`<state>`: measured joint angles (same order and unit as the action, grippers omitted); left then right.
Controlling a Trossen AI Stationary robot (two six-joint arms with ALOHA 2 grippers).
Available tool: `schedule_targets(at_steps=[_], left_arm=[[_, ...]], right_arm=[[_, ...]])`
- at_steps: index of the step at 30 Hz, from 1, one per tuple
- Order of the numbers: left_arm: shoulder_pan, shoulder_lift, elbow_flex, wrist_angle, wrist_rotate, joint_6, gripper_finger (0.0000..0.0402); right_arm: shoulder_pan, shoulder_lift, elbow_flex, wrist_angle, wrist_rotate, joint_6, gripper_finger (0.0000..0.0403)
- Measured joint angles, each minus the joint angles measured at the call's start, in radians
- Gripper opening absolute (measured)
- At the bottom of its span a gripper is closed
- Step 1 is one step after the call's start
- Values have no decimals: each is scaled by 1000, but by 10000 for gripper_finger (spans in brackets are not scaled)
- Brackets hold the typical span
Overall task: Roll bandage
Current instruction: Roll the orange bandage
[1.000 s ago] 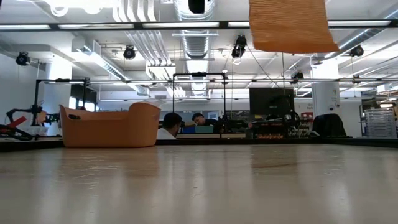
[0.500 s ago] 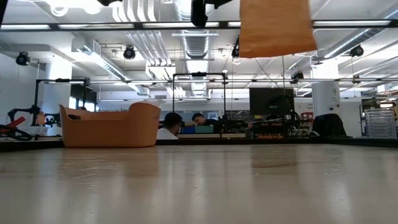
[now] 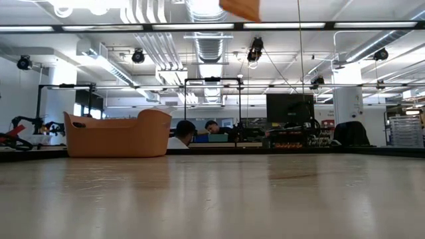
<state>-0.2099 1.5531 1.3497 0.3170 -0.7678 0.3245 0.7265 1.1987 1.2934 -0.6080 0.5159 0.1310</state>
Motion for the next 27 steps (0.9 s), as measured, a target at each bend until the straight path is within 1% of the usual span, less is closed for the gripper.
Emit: schedule_targets(at_steps=[4,7,14,16,21,24,27], left_arm=[[6,-44,32,-51,0,41,0],[3,-71,38,-54,12,59,0],[-8,-117,0,-73,19,50,0],[-26,-129,0,-66,23,50,0],[-84,-144,12,-57,80,58,0],[-121,-146,19,-26,97,86,0],[-152,-148,35,-11,134,105,0]], right_arm=[[0,40,-1,-1,-18,0,0],[0,62,1,0,-18,-2,0],[2,57,4,-21,-15,6,0],[2,50,4,-30,4,26,0],[-1,34,4,-44,36,56,0],[0,32,4,-48,78,92,0],[-1,32,4,-62,89,128,0]])
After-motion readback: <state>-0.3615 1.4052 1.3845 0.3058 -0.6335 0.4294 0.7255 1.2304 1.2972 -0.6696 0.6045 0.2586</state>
